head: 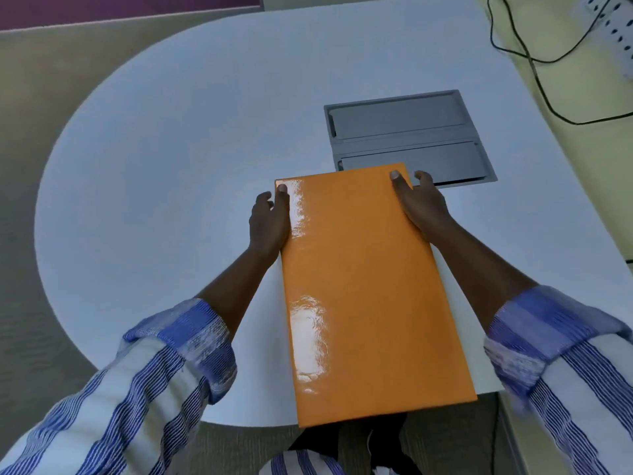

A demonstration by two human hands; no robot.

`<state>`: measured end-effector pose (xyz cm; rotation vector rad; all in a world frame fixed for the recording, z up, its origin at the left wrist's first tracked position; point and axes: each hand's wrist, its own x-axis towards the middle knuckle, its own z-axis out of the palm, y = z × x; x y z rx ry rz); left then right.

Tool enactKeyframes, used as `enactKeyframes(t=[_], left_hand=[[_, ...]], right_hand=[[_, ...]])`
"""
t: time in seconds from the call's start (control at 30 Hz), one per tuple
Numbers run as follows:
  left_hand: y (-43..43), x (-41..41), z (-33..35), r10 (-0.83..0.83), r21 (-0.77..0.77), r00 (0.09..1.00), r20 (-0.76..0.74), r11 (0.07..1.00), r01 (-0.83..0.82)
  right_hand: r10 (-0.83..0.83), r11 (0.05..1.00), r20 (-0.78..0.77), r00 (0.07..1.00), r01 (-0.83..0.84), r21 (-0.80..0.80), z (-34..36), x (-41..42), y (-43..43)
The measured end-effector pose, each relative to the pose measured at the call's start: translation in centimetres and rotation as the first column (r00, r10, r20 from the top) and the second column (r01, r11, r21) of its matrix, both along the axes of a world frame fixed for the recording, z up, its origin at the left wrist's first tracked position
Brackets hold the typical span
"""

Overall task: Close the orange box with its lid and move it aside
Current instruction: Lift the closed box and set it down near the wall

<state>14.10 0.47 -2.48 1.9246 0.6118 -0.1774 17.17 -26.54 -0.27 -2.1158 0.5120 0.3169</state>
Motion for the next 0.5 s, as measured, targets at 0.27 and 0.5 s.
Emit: enactKeyframes(t=[0.27,0.5], left_hand=[[0.4,-9.0,-1.5,-0.107,-0.371,0.987,-0.117,0.927,0.056],[-0.7,-10.8,-2.1,-0.105,-0.732,0.982,-0.155,0.680,-0.043]], right_hand=[[-0.002,0.993,-0.233,0.972,0.030,0.113,0.6,-10.6,-2.1],[-0.020,0.979,-0.240,0.970,0.068,0.192,0.3,-12.1,-2.2]])
